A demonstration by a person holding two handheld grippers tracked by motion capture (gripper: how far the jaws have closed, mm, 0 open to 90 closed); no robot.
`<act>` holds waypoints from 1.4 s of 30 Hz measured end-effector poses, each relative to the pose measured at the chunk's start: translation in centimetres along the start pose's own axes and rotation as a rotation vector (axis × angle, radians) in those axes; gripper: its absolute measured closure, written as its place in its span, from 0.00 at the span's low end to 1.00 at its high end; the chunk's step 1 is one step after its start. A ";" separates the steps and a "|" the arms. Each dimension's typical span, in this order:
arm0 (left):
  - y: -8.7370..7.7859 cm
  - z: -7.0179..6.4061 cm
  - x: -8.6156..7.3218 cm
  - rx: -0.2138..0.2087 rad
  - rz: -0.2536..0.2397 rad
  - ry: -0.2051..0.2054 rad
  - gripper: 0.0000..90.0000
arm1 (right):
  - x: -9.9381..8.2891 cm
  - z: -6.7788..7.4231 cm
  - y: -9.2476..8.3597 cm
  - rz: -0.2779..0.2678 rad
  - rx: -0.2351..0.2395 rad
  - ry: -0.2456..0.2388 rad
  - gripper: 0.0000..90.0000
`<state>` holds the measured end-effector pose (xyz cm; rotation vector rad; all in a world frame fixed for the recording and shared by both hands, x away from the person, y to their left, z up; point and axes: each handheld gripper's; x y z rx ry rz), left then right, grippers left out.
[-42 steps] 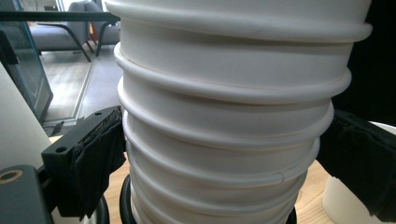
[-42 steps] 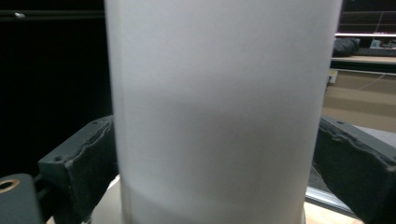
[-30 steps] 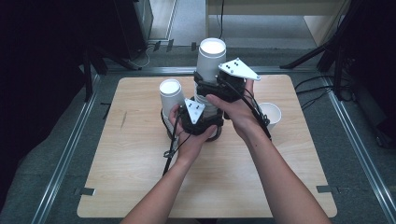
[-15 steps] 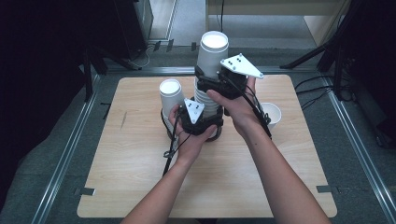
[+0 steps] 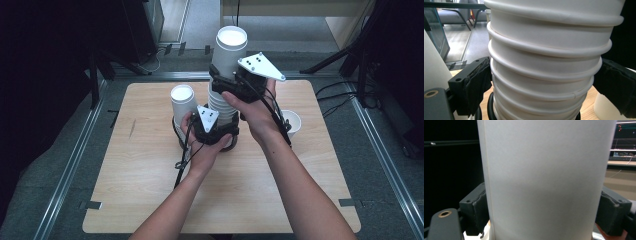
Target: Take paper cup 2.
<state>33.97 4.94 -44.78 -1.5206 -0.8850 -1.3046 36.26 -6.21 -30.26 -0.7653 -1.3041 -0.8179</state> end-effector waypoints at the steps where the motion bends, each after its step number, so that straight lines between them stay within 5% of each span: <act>1: 0.0 0.0 0.0 -0.001 0.001 0.001 0.05 | 0.1 0.0 -0.1 -0.006 0.010 0.007 0.16; 6: 0.0 0.0 0.0 0.000 0.000 0.001 0.05 | 1.1 -0.3 -0.7 -0.049 0.020 0.034 0.17; 10: 0.0 0.0 0.0 -0.001 0.000 0.001 0.05 | 1.6 -0.1 -1.0 -0.064 0.014 0.005 0.17; 22: 0.0 0.0 0.0 0.000 0.006 0.003 0.05 | 3.8 -0.3 -2.9 -0.136 0.027 0.030 0.17; 29: 0.0 0.0 0.1 0.001 0.007 0.002 0.05 | 4.6 -1.0 -4.5 -0.161 0.021 0.006 0.17; 42: -0.1 0.0 0.1 -0.001 0.012 0.009 0.05 | 3.4 -3.1 -7.6 -0.152 -0.026 -0.005 0.17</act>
Point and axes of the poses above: each handheld gripper's, and its own axes: y roughly forward along the jaws, x roughly out of its top, z roughly to its left, and after that the axes turned 3 degrees about y, right-handed
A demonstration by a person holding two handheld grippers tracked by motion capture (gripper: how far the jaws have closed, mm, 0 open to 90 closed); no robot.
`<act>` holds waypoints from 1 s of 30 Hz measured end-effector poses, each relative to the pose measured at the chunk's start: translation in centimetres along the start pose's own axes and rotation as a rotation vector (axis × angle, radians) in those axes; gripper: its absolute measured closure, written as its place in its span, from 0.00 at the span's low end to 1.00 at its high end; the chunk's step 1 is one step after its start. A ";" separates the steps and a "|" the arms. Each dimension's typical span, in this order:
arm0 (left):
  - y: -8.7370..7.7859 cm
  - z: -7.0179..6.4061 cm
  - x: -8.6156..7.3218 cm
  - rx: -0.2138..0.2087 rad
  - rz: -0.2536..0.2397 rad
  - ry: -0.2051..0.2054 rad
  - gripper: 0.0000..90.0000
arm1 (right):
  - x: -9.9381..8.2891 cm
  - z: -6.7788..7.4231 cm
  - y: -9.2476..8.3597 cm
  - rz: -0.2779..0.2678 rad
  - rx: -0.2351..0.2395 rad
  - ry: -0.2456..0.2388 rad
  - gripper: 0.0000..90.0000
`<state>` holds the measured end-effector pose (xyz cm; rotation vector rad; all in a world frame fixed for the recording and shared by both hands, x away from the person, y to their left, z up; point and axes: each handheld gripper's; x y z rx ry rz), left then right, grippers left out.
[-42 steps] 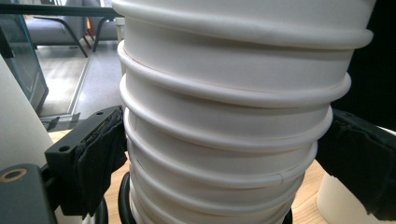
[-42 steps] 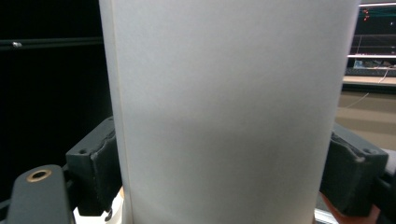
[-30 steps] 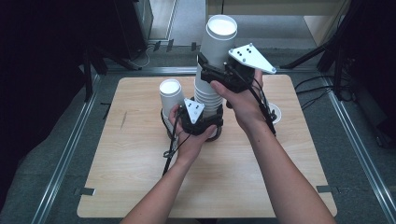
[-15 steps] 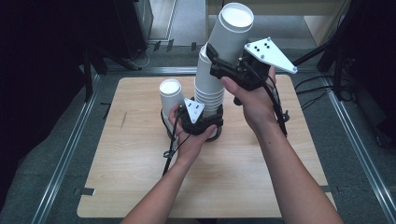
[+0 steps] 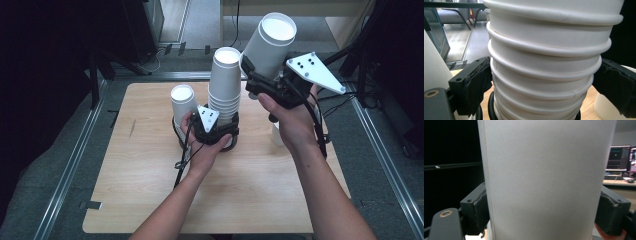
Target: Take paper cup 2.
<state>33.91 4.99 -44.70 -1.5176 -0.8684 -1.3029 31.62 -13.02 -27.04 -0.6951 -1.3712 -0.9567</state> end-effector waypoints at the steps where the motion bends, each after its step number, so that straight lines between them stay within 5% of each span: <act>1: 0.0 0.0 0.0 -0.003 0.000 0.001 0.05 | -0.2 -0.1 -0.2 0.007 -0.001 0.001 0.17; 12: -1.0 0.0 -0.1 -0.041 0.011 -0.008 0.02 | -2.3 -1.5 -2.7 0.028 -0.045 -0.030 0.17; 23: -3.3 -0.8 -1.3 -0.109 0.019 0.033 0.00 | -6.1 -2.8 -4.7 0.078 -0.074 -0.030 0.17; 30: -4.6 -0.4 -1.9 -0.139 0.033 0.023 0.00 | -8.6 -3.0 -5.9 0.114 -0.069 -0.037 0.16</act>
Point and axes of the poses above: each handheld gripper's, and its own axes: y roughly forward along the jaws, x roughly out of its top, z roughly to its left, and after that the axes turned 3 degrees about y, right-handed
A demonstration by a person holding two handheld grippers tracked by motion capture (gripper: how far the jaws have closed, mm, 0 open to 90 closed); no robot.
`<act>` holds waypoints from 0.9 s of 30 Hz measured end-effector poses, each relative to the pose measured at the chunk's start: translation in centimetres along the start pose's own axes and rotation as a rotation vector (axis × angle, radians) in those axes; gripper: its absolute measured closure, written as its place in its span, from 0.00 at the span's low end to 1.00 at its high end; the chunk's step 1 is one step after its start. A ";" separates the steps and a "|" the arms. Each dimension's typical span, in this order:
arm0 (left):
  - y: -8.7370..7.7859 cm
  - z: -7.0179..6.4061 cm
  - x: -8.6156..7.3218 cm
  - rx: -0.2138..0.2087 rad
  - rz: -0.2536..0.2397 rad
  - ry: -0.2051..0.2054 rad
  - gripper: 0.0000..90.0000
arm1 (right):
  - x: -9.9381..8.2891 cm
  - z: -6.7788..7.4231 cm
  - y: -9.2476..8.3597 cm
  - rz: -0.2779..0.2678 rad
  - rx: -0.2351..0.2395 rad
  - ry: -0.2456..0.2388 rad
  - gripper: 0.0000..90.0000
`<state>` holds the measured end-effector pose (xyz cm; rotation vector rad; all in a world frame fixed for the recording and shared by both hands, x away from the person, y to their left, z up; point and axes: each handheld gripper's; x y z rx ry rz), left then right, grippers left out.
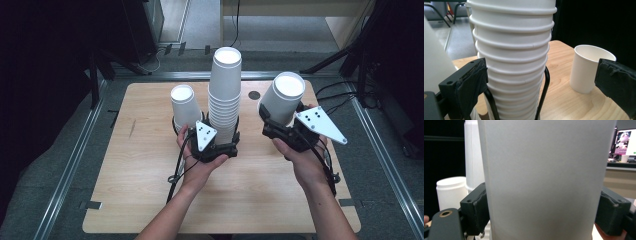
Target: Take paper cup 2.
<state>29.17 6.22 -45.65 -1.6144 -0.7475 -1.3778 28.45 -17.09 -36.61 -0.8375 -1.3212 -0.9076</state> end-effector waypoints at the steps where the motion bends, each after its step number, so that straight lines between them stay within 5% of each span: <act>1: -0.2 0.0 -0.1 -0.002 -0.001 -0.005 0.00 | -0.3 0.0 -0.1 0.005 0.000 0.002 0.16; 9: -2.3 0.3 -1.3 -0.006 0.004 0.001 0.00 | -2.9 0.3 -1.3 0.038 -0.015 -0.063 0.16; 19: -4.5 0.3 -2.9 -0.032 0.025 -0.016 0.00 | -6.4 0.9 -2.7 0.081 -0.018 -0.088 0.16; 27: -5.4 0.7 -3.3 -0.036 0.058 -0.008 0.00 | -8.7 1.6 -3.1 0.143 -0.017 -0.167 0.16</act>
Point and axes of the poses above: each handheld gripper's, and its own axes: y roughly forward along the jaws, x roughly out of its top, z roughly to its left, and after that the axes turned 3 degrees about y, right-handed
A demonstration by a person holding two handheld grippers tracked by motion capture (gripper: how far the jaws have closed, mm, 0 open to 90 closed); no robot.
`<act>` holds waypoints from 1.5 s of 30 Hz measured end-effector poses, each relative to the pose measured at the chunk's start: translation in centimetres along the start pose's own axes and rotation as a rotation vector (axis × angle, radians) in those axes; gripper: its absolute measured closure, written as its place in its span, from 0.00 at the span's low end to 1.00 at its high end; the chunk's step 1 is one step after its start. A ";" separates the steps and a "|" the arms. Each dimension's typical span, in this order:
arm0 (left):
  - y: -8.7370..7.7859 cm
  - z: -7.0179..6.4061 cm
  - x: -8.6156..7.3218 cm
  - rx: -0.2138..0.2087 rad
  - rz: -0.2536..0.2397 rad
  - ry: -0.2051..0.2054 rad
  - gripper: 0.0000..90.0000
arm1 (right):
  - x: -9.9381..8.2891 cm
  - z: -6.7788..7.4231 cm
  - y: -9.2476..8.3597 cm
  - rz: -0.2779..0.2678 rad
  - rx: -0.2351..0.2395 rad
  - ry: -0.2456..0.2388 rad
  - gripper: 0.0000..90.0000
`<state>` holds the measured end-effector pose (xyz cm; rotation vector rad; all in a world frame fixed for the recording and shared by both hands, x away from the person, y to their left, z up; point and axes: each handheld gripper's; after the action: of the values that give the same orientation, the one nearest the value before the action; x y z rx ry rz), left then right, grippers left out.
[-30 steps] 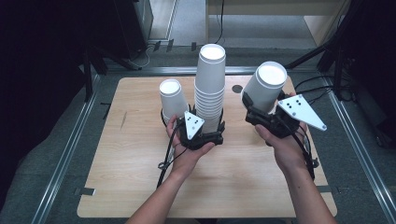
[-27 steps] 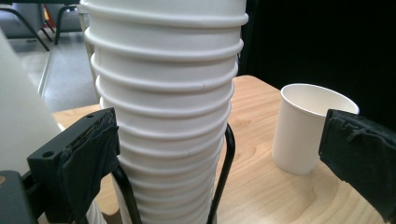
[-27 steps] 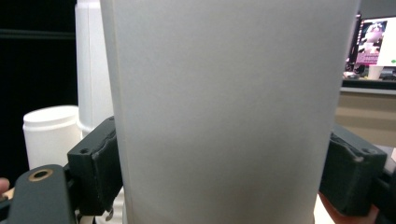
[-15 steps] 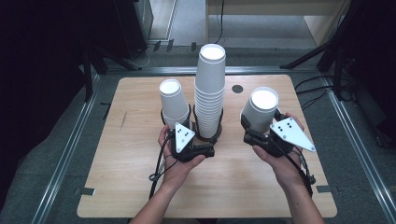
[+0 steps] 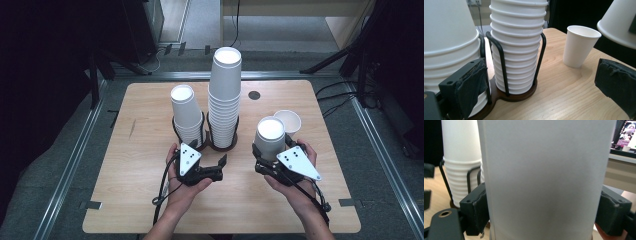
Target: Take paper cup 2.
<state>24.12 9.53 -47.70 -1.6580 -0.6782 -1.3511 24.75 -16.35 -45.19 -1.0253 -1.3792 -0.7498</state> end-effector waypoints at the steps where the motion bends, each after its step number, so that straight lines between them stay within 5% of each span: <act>1: -0.1 0.1 -0.1 0.000 0.002 -0.007 0.00 | -0.2 0.1 0.0 0.006 0.000 -0.006 0.16; 27: -0.9 1.5 -0.8 -0.073 0.010 -0.042 0.00 | -4.7 2.6 1.5 0.112 -0.015 -0.256 0.16; 34: -0.9 1.3 -0.7 -0.111 0.017 -0.046 0.00 | -5.3 3.3 1.6 0.112 -0.025 -0.359 0.16; 45: -1.1 1.3 -0.6 -0.115 0.010 -0.051 0.00 | -6.1 4.2 1.9 0.112 -0.033 -0.464 0.16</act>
<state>23.73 11.26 -47.97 -1.7904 -0.6310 -1.3662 24.15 -12.65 -51.89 -1.3477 -1.6874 -0.4670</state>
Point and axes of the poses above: each handheld gripper's, and its own axes: y roughly forward along the jaws, x roughly out of its top, z roughly to its left, and after that the axes turned 3 degrees about y, right-handed
